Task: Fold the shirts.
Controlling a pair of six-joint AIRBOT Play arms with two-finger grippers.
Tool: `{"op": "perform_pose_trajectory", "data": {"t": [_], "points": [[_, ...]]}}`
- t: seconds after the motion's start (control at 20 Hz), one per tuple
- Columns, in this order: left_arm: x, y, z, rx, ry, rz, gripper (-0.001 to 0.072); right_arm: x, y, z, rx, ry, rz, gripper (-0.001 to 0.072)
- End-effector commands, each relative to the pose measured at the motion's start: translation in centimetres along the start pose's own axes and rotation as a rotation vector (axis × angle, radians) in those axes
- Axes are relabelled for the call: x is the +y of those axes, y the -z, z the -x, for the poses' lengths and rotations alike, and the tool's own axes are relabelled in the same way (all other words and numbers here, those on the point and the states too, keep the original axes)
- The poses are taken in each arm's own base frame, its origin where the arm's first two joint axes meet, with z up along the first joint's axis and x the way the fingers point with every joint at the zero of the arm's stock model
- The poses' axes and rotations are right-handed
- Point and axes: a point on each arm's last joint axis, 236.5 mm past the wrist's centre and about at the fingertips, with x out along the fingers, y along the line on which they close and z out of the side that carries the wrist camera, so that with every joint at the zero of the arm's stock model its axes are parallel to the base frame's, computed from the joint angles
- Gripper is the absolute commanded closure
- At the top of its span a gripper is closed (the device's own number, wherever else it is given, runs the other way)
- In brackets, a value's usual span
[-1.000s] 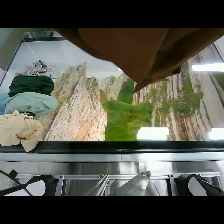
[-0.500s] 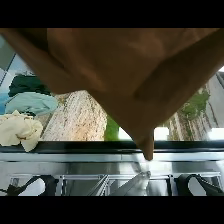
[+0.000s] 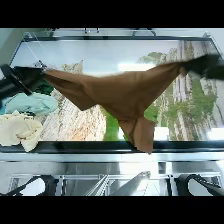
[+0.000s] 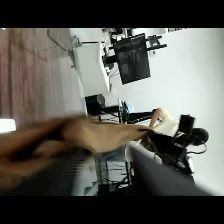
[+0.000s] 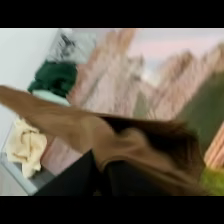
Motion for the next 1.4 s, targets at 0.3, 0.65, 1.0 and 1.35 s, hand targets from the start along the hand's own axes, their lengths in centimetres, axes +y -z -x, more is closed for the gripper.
{"op": "perform_pose_trajectory", "data": {"t": [0.3,0.65,1.0,1.35], "points": [[10.4,4.1,-1.3,0.207,-0.034,0.226,0.0029,-11.8,9.1,-2.5,0.295,0.228,-0.185,0.0300],[17.4,11.7,-6.7,0.513,-0.329,0.209,0.0029,-15.4,19.2,-2.1,0.467,0.328,-0.374,0.0297],[23.3,14.3,-7.6,0.751,-0.613,0.212,0.0030,-16.5,26.0,-2.8,0.564,0.341,-0.511,0.0299],[24.4,9.1,-11.2,0.615,-0.741,0.000,0.0173,-14.9,28.3,-9.3,0.584,0.282,-0.470,0.0341]]}}
